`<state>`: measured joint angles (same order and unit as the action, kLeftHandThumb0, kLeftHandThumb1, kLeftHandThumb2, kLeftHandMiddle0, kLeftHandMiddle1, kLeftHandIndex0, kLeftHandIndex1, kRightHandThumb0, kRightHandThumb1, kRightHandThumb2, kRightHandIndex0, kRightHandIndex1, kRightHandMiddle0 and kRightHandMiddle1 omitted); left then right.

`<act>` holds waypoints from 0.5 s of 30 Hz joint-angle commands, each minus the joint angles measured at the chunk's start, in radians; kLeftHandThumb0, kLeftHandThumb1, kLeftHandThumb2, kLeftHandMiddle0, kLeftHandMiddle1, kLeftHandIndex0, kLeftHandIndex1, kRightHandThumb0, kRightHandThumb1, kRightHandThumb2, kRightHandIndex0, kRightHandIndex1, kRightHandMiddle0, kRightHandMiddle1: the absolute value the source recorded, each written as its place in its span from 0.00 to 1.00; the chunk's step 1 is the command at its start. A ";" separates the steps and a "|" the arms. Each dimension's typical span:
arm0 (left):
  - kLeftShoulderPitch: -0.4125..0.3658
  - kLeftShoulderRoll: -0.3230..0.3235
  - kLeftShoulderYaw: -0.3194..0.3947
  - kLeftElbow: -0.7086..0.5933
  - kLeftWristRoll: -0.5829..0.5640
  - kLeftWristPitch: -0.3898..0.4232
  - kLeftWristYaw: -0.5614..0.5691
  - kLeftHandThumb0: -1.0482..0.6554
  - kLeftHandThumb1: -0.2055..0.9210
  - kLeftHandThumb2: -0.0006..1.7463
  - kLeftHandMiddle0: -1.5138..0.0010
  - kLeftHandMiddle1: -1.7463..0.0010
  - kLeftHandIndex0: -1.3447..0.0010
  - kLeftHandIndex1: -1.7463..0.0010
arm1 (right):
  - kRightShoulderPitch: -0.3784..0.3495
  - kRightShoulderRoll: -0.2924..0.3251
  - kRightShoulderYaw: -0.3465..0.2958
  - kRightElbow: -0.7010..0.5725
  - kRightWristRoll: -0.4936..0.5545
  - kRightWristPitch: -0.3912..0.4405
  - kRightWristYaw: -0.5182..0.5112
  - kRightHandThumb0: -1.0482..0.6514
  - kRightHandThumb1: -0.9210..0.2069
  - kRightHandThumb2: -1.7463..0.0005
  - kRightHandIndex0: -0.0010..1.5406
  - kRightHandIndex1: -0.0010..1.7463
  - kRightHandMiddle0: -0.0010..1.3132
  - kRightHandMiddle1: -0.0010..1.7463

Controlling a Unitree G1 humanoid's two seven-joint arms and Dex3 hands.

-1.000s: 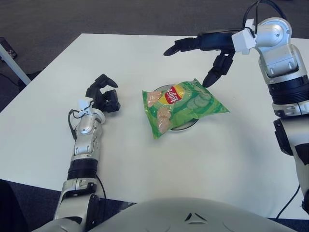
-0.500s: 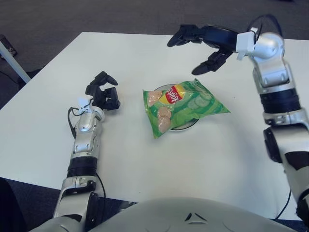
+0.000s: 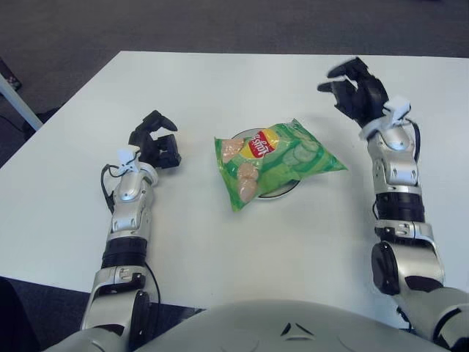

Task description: Put the snack into the plate.

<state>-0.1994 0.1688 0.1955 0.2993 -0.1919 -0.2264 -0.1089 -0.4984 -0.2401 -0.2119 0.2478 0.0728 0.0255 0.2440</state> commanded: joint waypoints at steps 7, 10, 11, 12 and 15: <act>0.107 -0.063 -0.011 0.078 0.006 -0.016 0.005 0.31 0.38 0.82 0.13 0.00 0.49 0.00 | -0.018 0.007 0.006 -0.002 0.045 0.010 -0.019 0.41 0.06 0.65 0.21 0.74 0.18 1.00; 0.108 -0.064 -0.013 0.075 0.009 -0.015 0.007 0.31 0.38 0.82 0.14 0.00 0.49 0.00 | -0.013 0.004 0.003 0.006 0.052 0.008 -0.021 0.40 0.11 0.61 0.22 0.77 0.20 1.00; 0.108 -0.064 -0.013 0.075 0.010 -0.014 0.009 0.31 0.38 0.82 0.14 0.00 0.49 0.00 | -0.003 0.001 -0.002 0.006 0.058 0.009 -0.020 0.40 0.12 0.59 0.22 0.78 0.21 1.00; 0.108 -0.063 -0.013 0.074 0.010 -0.014 0.010 0.31 0.38 0.82 0.14 0.00 0.49 0.00 | 0.004 -0.001 -0.007 0.005 0.063 0.009 -0.020 0.48 0.17 0.57 0.26 0.78 0.23 1.00; 0.107 -0.063 -0.011 0.073 0.009 -0.009 0.011 0.31 0.38 0.82 0.14 0.00 0.49 0.00 | 0.027 -0.002 -0.023 0.006 0.079 0.007 -0.019 0.57 0.28 0.50 0.33 0.79 0.26 1.00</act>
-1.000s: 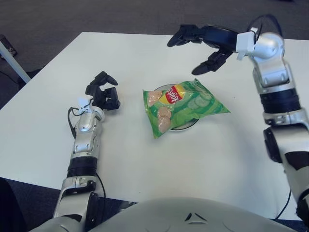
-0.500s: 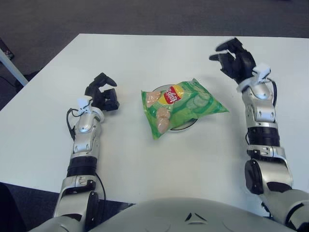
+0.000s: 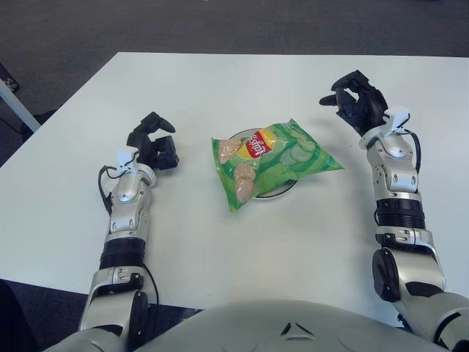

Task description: Put the snack into the plate.

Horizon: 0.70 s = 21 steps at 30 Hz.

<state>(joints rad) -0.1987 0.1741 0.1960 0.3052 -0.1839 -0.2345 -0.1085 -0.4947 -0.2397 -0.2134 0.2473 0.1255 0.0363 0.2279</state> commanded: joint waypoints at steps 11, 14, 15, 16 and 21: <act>0.102 -0.065 -0.006 0.071 -0.010 0.001 -0.001 0.31 0.38 0.82 0.14 0.00 0.48 0.00 | 0.082 0.028 -0.074 0.082 0.068 -0.079 -0.051 0.61 0.74 0.17 0.58 0.77 0.49 1.00; 0.097 -0.066 0.000 0.077 -0.011 0.001 0.008 0.31 0.38 0.82 0.13 0.00 0.48 0.00 | 0.111 0.044 -0.083 0.071 0.051 -0.079 -0.106 0.61 0.83 0.09 0.60 0.82 0.53 1.00; 0.096 -0.065 0.002 0.080 -0.011 0.000 0.009 0.31 0.38 0.82 0.13 0.00 0.48 0.00 | 0.124 0.049 -0.084 0.062 0.046 -0.078 -0.123 0.61 0.85 0.07 0.61 0.84 0.54 1.00; 0.095 -0.065 0.003 0.082 -0.011 -0.002 0.009 0.31 0.38 0.82 0.13 0.00 0.48 0.00 | 0.132 0.051 -0.083 0.056 0.044 -0.078 -0.133 0.61 0.87 0.05 0.61 0.85 0.56 1.00; 0.092 -0.060 0.006 0.092 -0.011 -0.010 0.000 0.31 0.38 0.82 0.13 0.00 0.48 0.00 | 0.175 0.070 -0.082 0.023 0.048 -0.065 -0.179 0.62 0.91 0.02 0.64 0.86 0.57 1.00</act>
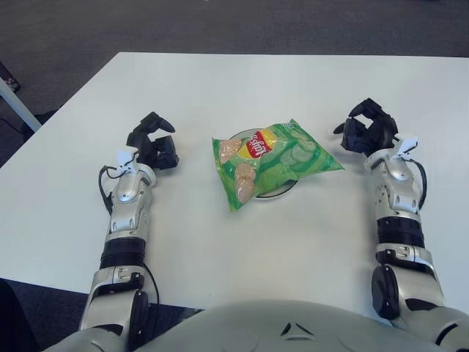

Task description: Put the snack into the plate.

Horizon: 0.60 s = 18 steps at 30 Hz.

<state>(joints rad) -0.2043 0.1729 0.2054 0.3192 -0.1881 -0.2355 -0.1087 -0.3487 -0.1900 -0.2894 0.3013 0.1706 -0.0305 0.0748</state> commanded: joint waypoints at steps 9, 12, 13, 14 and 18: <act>0.093 -0.055 0.000 0.089 -0.009 -0.011 -0.007 0.31 0.38 0.82 0.13 0.00 0.48 0.00 | 0.104 0.090 -0.008 -0.063 0.040 0.010 -0.062 0.62 0.86 0.04 0.61 0.91 0.50 1.00; 0.092 -0.053 0.003 0.088 -0.015 -0.002 -0.013 0.31 0.38 0.82 0.13 0.00 0.48 0.00 | 0.142 0.121 -0.001 -0.058 0.032 -0.022 -0.070 0.62 0.84 0.05 0.59 0.92 0.48 1.00; 0.092 -0.052 0.004 0.088 -0.017 -0.002 -0.015 0.31 0.38 0.82 0.13 0.00 0.48 0.00 | 0.150 0.128 0.001 -0.059 0.029 -0.028 -0.075 0.62 0.83 0.05 0.59 0.93 0.48 1.00; 0.091 -0.052 0.004 0.089 -0.017 -0.002 -0.017 0.31 0.38 0.82 0.13 0.00 0.48 0.00 | 0.156 0.133 0.003 -0.059 0.026 -0.033 -0.079 0.62 0.83 0.05 0.58 0.93 0.48 1.00; 0.090 -0.049 0.006 0.092 -0.017 -0.006 -0.025 0.31 0.38 0.82 0.13 0.00 0.48 0.00 | 0.171 0.152 0.014 -0.058 0.007 -0.049 -0.109 0.62 0.81 0.06 0.57 0.95 0.47 1.00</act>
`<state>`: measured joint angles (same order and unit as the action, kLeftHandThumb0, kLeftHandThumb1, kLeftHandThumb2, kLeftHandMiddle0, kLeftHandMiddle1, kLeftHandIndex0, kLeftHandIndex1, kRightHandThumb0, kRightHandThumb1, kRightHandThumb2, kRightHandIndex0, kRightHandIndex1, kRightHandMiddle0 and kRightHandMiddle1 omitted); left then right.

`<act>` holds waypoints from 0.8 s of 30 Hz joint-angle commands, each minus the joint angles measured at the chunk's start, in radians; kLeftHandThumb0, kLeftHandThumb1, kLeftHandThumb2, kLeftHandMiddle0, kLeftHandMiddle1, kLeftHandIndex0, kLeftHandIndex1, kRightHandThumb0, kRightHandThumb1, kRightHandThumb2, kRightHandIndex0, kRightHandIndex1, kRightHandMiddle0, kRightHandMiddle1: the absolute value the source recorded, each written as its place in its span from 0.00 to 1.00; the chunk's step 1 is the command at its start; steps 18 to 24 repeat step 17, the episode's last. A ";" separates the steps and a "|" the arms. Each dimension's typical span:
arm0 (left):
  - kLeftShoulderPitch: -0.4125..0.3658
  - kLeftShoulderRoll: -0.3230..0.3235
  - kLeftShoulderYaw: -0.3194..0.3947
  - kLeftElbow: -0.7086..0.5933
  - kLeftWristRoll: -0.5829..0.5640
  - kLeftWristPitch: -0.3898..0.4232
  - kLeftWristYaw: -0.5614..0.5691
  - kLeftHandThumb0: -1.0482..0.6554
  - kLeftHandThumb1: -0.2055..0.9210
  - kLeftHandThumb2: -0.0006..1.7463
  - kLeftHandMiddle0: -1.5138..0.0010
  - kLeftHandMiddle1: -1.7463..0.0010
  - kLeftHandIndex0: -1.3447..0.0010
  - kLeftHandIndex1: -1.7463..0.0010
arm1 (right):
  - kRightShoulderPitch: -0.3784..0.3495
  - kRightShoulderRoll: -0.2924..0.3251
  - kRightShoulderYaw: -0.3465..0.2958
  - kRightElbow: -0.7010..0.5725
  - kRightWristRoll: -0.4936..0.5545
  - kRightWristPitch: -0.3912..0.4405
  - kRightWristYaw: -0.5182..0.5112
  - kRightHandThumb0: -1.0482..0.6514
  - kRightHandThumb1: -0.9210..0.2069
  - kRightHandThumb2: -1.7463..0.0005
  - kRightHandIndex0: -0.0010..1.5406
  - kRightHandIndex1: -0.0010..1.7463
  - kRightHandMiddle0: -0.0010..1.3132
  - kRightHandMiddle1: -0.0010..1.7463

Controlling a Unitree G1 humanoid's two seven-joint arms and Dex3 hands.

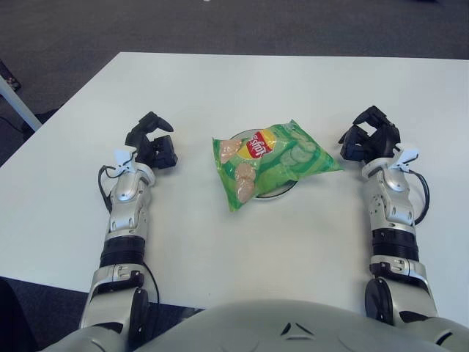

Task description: Put the snack into the plate.

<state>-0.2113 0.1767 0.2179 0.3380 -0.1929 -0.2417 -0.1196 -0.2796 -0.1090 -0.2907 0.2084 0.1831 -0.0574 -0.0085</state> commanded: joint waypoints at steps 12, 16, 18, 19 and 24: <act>0.093 -0.043 -0.007 0.084 -0.010 0.004 -0.021 0.31 0.38 0.82 0.13 0.00 0.48 0.00 | 0.126 0.119 0.020 0.082 -0.001 -0.059 -0.104 0.61 0.84 0.02 0.56 0.99 0.48 1.00; 0.096 -0.044 -0.010 0.076 -0.008 0.008 -0.017 0.31 0.38 0.82 0.13 0.00 0.48 0.00 | 0.134 0.113 0.018 0.098 0.011 -0.063 -0.088 0.42 0.68 0.13 0.78 1.00 0.51 1.00; 0.096 -0.044 -0.010 0.075 -0.010 0.010 -0.018 0.31 0.38 0.82 0.13 0.00 0.48 0.00 | 0.135 0.112 0.019 0.103 0.008 -0.070 -0.087 0.40 0.67 0.15 0.80 1.00 0.51 1.00; 0.096 -0.044 -0.010 0.075 -0.010 0.010 -0.018 0.31 0.38 0.82 0.13 0.00 0.48 0.00 | 0.135 0.112 0.019 0.103 0.008 -0.070 -0.087 0.40 0.67 0.15 0.80 1.00 0.51 1.00; 0.096 -0.044 -0.010 0.075 -0.010 0.010 -0.018 0.31 0.38 0.82 0.13 0.00 0.48 0.00 | 0.135 0.112 0.019 0.103 0.008 -0.070 -0.087 0.40 0.67 0.15 0.80 1.00 0.51 1.00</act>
